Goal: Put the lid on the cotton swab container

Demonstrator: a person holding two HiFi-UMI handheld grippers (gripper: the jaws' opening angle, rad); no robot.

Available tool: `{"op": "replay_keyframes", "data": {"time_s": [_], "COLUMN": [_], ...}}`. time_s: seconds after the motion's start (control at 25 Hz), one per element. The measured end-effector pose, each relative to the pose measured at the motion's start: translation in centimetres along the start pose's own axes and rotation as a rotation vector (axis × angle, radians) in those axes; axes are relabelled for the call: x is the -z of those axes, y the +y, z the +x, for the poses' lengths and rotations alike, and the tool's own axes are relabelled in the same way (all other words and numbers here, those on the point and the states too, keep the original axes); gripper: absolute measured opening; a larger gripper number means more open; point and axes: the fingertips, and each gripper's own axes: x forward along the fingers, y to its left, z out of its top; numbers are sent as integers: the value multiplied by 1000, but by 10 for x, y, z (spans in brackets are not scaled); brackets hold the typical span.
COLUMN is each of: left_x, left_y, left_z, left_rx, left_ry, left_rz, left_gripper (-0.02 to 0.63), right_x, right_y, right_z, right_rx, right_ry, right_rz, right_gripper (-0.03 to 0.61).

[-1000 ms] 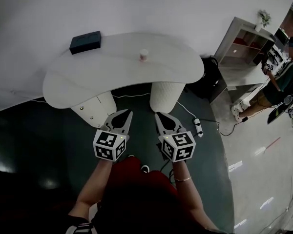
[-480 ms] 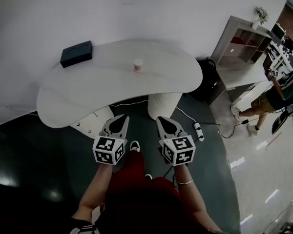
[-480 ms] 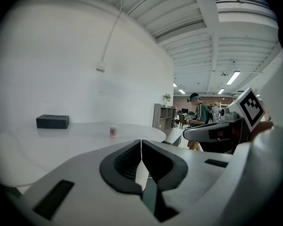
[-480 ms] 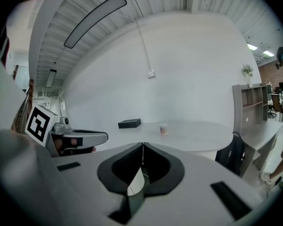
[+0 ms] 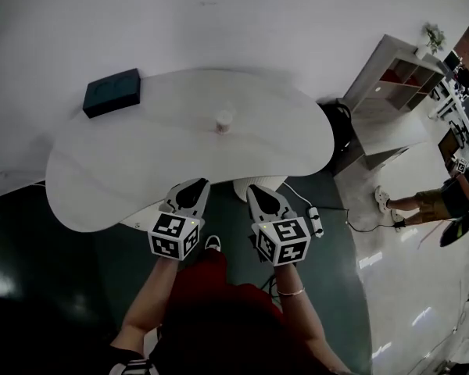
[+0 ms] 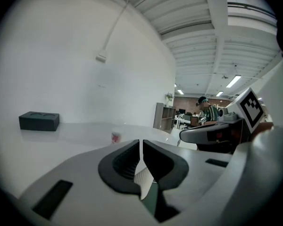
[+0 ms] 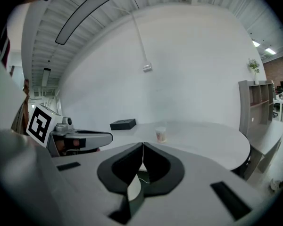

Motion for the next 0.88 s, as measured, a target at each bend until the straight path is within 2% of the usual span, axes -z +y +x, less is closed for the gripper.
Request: {"op": "replay_keyframes", "data": {"time_s": [0.36, 0.88], "left_x": [-14, -17], "left_y": [43, 77], "left_z": [57, 108], "left_rx": [69, 116], "left_ry": [41, 78], "left_rz": [29, 56], "left_gripper": [26, 26], "right_x": [-19, -31], "right_y": [-23, -43], "right_z": [62, 110], "right_rx": [40, 84], "right_ry": [21, 36], "right_rz": [16, 22], "right_gripper": [15, 15]}}
